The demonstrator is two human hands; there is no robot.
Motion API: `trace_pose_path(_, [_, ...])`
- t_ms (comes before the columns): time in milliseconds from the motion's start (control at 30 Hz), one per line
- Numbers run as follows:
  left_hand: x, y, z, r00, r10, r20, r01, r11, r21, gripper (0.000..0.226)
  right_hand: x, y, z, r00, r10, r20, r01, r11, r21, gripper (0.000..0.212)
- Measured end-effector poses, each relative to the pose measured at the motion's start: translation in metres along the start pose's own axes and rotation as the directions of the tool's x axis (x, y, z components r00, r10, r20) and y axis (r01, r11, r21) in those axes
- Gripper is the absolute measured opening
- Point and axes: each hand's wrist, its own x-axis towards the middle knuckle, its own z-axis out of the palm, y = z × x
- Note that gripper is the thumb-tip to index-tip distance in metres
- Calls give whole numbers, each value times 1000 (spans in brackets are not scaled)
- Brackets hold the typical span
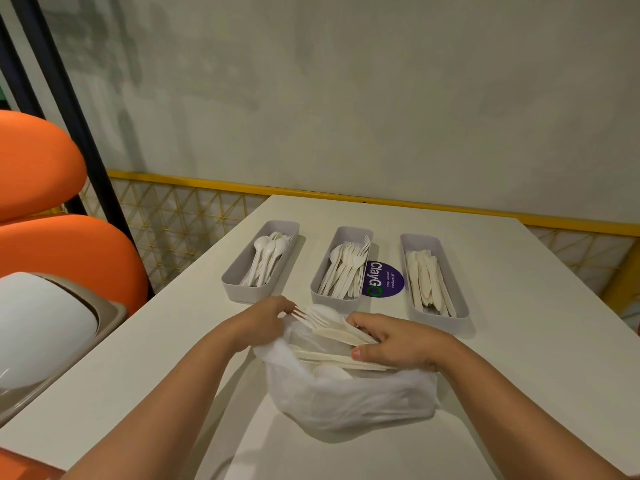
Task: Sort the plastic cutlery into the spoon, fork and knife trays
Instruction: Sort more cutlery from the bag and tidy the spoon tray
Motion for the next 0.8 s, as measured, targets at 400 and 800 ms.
trace_pose_path(400, [5, -9, 3, 994, 94, -48, -91, 995, 47, 50, 3, 7, 4, 996, -28, -88, 28, 1000, -4, 24])
trace_pose_path(800, [5, -11, 5, 994, 97, -51, -96, 995, 21, 54, 13, 7, 12, 997, 54, -51, -65, 969, -240, 21])
